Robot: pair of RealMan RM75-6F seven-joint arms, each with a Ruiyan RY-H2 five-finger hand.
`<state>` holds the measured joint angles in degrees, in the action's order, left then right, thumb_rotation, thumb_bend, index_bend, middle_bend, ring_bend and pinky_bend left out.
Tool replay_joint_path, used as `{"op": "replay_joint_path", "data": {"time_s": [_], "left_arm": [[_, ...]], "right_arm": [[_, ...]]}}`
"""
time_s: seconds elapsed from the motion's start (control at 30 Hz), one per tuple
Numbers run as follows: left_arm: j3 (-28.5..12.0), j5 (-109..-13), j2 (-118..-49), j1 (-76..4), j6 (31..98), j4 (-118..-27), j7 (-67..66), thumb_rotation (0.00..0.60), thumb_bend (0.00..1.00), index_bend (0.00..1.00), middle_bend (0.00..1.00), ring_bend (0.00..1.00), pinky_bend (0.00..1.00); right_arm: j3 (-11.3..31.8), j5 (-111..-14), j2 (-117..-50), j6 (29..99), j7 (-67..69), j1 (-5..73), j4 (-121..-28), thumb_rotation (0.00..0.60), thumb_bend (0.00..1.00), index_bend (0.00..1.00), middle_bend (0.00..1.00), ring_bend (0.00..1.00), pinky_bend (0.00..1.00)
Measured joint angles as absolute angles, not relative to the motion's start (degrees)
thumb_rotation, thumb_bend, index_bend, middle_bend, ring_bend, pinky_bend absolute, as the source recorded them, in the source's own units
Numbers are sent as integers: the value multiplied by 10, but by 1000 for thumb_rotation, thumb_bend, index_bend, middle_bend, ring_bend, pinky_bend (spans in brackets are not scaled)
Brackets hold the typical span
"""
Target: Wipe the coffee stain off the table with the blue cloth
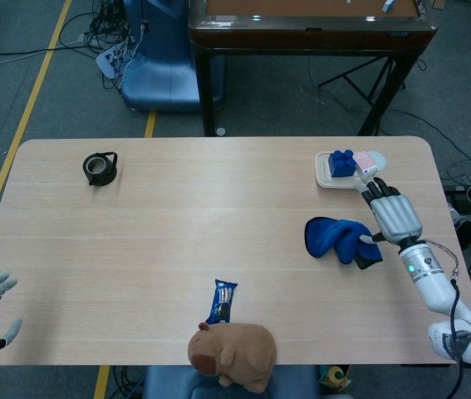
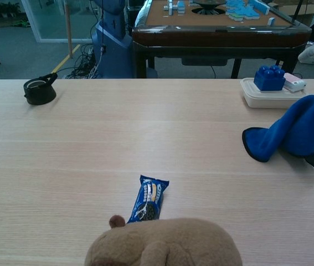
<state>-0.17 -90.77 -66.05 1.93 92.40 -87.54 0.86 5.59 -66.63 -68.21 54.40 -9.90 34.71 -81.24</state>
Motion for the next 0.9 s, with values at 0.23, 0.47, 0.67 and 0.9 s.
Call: {"op": "replay_joint_path", "data": {"time_s": [0.23, 0.47, 0.67, 0.9], "left_arm": [[-2, -910, -659, 18, 926, -882, 4, 600, 268, 208, 164, 124, 66], [-3, -908, -658, 18, 926, -885, 1, 600, 268, 208, 163, 124, 66], [-4, -909, -660, 12, 920, -885, -1, 600, 268, 208, 164, 124, 66], [-5, -913, -662, 8, 921, -889, -6, 600, 268, 208, 163, 123, 66]], "right_arm": [[54, -681, -658, 571, -99, 325, -844, 600, 0, 0, 76, 25, 180], [43, -696, -632, 644, -115, 277, -890, 600, 0, 0, 106, 25, 180], [28, -702, -615, 715, -141, 219, -931, 600, 0, 0, 132, 30, 180], [13, -721, -612, 777, -149, 165, -955, 600, 0, 0, 160, 52, 183]]}}
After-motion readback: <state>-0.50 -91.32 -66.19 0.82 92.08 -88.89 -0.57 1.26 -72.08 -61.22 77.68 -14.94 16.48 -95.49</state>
